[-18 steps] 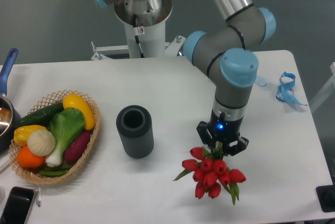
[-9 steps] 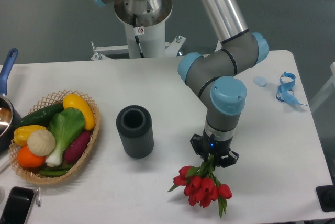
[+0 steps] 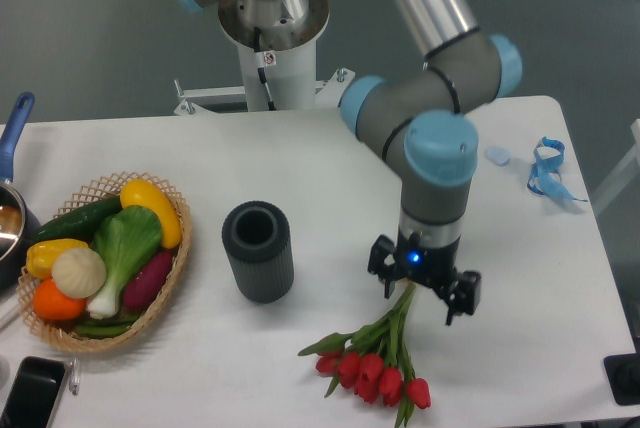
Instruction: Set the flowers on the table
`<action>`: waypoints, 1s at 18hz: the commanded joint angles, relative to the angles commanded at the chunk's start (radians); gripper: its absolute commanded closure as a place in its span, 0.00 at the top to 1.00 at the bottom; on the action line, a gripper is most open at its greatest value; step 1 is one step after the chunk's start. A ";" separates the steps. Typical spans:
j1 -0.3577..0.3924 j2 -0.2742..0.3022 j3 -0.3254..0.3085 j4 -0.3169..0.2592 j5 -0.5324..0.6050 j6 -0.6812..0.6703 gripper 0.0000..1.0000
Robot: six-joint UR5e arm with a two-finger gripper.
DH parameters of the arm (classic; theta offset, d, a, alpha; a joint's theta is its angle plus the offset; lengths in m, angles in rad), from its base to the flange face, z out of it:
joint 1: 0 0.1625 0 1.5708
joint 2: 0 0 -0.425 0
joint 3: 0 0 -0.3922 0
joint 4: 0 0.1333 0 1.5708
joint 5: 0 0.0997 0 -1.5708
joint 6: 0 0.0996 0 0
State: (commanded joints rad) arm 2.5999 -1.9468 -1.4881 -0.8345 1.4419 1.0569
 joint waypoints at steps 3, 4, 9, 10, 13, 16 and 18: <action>0.046 0.019 0.057 -0.034 -0.003 0.003 1.00; 0.054 0.032 0.071 -0.054 -0.003 0.005 1.00; 0.115 0.101 0.085 -0.187 -0.014 0.101 1.00; 0.127 0.115 0.077 -0.211 -0.014 0.135 1.00; 0.158 0.172 0.034 -0.258 -0.017 0.205 1.00; 0.212 0.239 -0.038 -0.258 -0.043 0.314 1.00; 0.258 0.270 -0.049 -0.282 -0.075 0.392 1.00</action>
State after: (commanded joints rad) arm 2.8576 -1.6768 -1.5370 -1.1166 1.3670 1.4493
